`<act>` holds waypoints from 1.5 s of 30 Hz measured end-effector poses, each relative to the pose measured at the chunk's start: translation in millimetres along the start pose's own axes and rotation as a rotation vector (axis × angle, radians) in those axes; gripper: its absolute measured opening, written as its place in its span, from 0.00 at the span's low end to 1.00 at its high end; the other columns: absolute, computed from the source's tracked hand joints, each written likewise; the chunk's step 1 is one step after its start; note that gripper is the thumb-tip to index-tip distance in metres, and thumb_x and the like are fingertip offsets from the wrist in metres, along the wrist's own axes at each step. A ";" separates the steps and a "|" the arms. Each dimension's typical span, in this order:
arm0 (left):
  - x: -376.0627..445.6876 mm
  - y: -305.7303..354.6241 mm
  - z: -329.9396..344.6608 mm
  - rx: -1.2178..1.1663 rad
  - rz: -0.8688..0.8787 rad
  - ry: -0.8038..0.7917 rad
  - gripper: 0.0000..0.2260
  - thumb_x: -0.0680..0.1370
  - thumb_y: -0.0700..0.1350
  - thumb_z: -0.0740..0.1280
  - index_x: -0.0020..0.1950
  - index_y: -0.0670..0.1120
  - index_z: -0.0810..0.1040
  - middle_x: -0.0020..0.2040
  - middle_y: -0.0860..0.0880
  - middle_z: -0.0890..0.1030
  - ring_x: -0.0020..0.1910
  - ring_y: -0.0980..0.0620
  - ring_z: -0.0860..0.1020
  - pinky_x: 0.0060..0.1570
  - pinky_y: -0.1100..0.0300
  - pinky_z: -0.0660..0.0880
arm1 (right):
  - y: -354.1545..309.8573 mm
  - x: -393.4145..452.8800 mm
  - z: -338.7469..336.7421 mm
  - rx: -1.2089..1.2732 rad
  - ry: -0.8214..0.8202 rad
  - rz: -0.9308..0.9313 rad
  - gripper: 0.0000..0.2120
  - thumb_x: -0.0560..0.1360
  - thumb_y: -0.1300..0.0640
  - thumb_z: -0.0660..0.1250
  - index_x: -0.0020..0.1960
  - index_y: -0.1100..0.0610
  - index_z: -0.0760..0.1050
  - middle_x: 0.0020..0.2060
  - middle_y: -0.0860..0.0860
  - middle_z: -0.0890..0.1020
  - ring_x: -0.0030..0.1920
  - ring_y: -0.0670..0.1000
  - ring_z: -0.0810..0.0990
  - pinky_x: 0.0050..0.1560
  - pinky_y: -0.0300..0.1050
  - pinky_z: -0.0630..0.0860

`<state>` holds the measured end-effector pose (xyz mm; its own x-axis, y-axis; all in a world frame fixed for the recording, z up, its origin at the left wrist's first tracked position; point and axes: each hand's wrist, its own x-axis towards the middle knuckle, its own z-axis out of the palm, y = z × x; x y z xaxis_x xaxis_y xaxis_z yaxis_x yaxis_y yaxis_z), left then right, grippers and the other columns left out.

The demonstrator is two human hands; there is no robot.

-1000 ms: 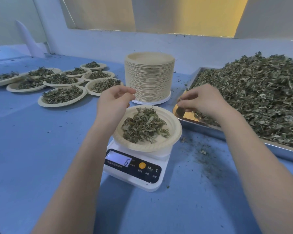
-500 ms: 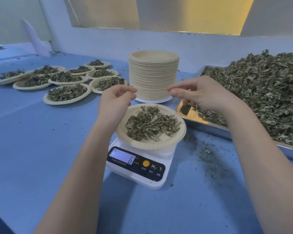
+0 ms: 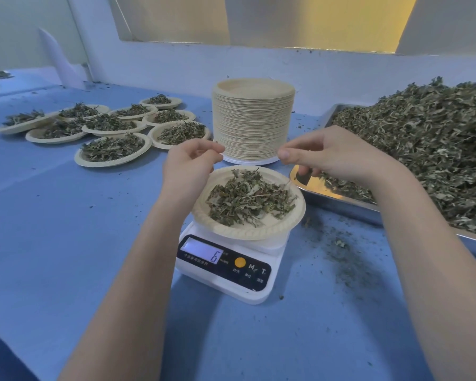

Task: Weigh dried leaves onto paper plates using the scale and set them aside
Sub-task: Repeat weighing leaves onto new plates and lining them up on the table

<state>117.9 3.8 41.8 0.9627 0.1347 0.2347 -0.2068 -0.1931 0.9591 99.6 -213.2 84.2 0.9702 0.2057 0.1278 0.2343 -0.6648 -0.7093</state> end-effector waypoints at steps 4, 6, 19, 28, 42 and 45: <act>0.5 -0.4 -0.4 0.002 0.002 0.007 0.08 0.74 0.39 0.67 0.41 0.52 0.81 0.45 0.47 0.81 0.40 0.53 0.75 0.37 0.64 0.69 | 2.6 -1.2 -1.9 0.016 -0.042 -0.003 0.16 0.62 0.34 0.67 0.46 0.38 0.79 0.31 0.38 0.82 0.29 0.36 0.78 0.27 0.24 0.67; 0.5 -0.5 -1.1 -0.008 0.008 0.008 0.08 0.74 0.39 0.67 0.40 0.52 0.81 0.45 0.48 0.81 0.40 0.54 0.75 0.37 0.64 0.69 | 4.2 -0.8 -3.0 0.011 -0.060 -0.001 0.19 0.61 0.34 0.67 0.49 0.39 0.80 0.31 0.39 0.82 0.29 0.37 0.78 0.28 0.24 0.68; 1.9 -0.8 -4.9 -0.021 0.024 0.034 0.09 0.74 0.38 0.66 0.41 0.51 0.82 0.42 0.53 0.82 0.37 0.57 0.76 0.37 0.64 0.70 | 16.8 3.6 -7.2 -0.039 -0.150 0.027 0.35 0.55 0.29 0.70 0.59 0.41 0.77 0.47 0.41 0.84 0.46 0.46 0.83 0.45 0.39 0.75; 1.0 -0.2 -4.8 -0.025 0.036 0.037 0.08 0.74 0.38 0.66 0.41 0.51 0.82 0.42 0.52 0.81 0.38 0.56 0.75 0.39 0.63 0.70 | 24.2 3.0 -12.1 -0.133 -0.033 0.097 0.26 0.64 0.32 0.68 0.58 0.42 0.77 0.51 0.40 0.82 0.47 0.41 0.80 0.47 0.38 0.73; 20.4 62.9 121.2 0.388 0.148 -0.592 0.09 0.77 0.39 0.61 0.50 0.49 0.80 0.51 0.46 0.79 0.52 0.47 0.77 0.56 0.52 0.74 | 80.7 28.8 -37.3 -0.522 0.050 0.307 0.29 0.74 0.51 0.71 0.72 0.53 0.66 0.65 0.55 0.75 0.62 0.55 0.75 0.57 0.45 0.71; 29.7 66.7 144.5 0.480 0.122 -0.685 0.12 0.77 0.36 0.59 0.54 0.48 0.79 0.58 0.42 0.78 0.58 0.44 0.75 0.60 0.52 0.73 | 92.2 43.9 -37.2 -0.646 -0.007 0.275 0.28 0.75 0.52 0.69 0.72 0.56 0.66 0.66 0.58 0.73 0.63 0.58 0.73 0.61 0.49 0.72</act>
<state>157.9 -145.5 90.0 0.8633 -0.5034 0.0358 -0.3689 -0.5810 0.7255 166.0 -292.2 50.2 0.9996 -0.0281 -0.0031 -0.0283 -0.9866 -0.1608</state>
